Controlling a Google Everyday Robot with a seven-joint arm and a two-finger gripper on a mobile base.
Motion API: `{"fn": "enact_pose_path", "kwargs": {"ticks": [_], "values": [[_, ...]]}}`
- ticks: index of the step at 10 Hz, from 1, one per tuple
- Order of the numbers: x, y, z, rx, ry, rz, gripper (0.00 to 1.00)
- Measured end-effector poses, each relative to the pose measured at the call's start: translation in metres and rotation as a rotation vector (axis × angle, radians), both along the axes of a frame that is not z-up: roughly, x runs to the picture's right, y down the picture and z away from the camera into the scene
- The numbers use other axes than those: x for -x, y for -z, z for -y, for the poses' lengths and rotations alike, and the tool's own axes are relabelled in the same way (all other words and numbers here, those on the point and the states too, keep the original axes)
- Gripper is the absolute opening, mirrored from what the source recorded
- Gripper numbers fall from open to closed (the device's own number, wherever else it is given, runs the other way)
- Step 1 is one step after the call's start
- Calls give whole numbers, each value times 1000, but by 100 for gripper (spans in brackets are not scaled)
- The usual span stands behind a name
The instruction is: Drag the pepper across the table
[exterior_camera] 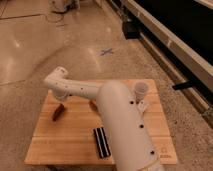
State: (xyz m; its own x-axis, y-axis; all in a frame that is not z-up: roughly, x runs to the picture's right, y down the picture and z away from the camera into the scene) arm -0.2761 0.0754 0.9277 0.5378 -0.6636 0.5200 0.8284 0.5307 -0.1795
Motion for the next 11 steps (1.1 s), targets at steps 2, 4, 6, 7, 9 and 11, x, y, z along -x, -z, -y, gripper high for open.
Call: {"fn": "enact_pose_path", "kwargs": {"ticks": [2,4,6,7,9,11], "values": [[-7,-8,5,-1,-12,-17,0],[-15,-16,13,-3,-23,-35,0],[-26,-24,22,-8,-35,-58,7],[-32,-28,25,-5,-40,-70,15],[-46,-38,28,3,-49,-100,36],[-52,-43,31,10,-64,-110,56]]}}
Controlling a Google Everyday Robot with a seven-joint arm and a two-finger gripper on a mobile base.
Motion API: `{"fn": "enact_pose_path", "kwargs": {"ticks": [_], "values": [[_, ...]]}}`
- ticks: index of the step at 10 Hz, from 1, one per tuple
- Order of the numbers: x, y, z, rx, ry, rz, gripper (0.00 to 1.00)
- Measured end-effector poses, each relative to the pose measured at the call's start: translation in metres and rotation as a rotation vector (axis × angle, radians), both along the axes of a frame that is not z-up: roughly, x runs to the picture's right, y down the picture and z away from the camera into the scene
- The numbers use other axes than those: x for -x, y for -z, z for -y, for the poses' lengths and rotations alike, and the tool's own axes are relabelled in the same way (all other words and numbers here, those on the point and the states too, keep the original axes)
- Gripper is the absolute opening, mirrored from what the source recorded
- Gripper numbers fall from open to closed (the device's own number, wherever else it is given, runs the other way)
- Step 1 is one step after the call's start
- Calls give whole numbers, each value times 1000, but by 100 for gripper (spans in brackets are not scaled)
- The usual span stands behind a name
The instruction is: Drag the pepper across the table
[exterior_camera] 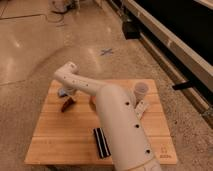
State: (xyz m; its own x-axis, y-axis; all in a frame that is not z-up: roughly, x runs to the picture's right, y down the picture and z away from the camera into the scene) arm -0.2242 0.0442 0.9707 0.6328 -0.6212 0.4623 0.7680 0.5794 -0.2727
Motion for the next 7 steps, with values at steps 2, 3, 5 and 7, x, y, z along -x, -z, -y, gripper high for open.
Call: {"fn": "enact_pose_path", "kwargs": {"ticks": [2,3,5,7], "values": [[-13,-3,7,-1,-13,-10,75],[-19,-3,8,4,-17,-15,77],[-17,-3,8,3,-18,-11,77],[-16,-3,7,3,-18,-8,77]]}}
